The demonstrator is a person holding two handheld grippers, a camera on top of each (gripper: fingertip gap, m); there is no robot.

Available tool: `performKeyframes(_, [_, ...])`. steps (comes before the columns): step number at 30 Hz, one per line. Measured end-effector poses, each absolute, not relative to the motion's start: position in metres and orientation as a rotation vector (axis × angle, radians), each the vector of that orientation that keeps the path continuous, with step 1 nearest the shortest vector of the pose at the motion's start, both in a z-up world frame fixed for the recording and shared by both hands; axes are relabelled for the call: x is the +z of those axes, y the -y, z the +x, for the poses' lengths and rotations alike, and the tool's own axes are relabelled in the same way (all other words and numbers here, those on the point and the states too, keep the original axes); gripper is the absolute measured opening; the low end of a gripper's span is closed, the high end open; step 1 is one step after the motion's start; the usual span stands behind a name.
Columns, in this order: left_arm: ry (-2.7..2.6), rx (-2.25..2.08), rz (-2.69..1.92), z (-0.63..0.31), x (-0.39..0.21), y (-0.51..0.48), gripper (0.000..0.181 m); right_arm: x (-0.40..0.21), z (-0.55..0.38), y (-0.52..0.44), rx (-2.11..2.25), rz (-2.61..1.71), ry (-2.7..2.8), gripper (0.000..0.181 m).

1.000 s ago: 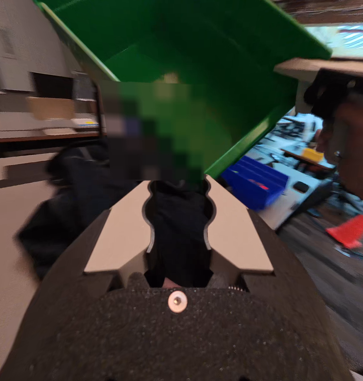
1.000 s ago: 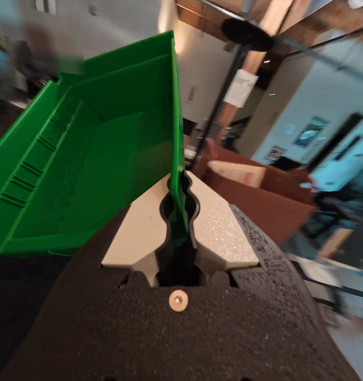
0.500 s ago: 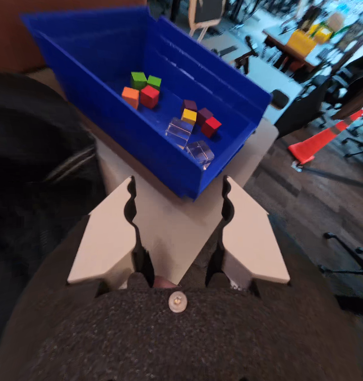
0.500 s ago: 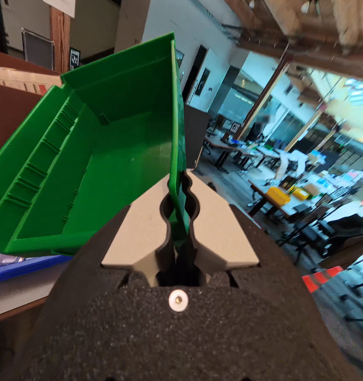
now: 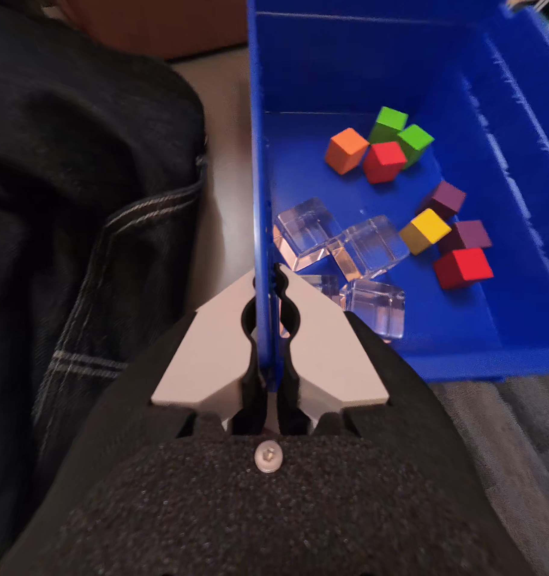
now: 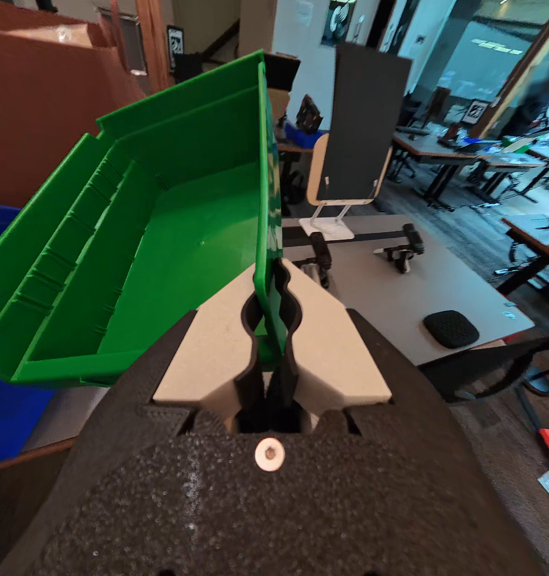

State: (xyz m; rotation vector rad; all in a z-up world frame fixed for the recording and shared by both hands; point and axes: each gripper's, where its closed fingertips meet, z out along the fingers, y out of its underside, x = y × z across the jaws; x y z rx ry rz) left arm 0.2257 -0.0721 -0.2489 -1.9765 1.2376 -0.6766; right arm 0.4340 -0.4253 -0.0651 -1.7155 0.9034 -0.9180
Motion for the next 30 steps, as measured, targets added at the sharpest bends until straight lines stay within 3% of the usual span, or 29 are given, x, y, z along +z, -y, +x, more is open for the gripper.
performKeyframes(16, [-0.951, -0.805, -2.11, 0.048, -0.204, 0.066, 0.007, -0.228, 0.465, 0.296, -0.236, -1.882, -0.919, 0.004])
performKeyframes(27, [-0.713, -0.969, -2.094, -0.03, -0.141, 0.077, 0.008, -0.244, 0.447, 0.256, -0.223, -1.907, -0.731, 0.004])
performKeyframes(29, [-0.614, -1.027, -2.078, -0.049, -0.122, 0.062, 0.006, -0.239, 0.438, 0.248, -0.184, -1.872, -0.721, 0.007])
performKeyframes(30, [-0.577, -1.038, -2.058, -0.06, -0.112, 0.052, 0.006, -0.232, 0.436, 0.248, -0.178, -1.823, -0.734, 0.017])
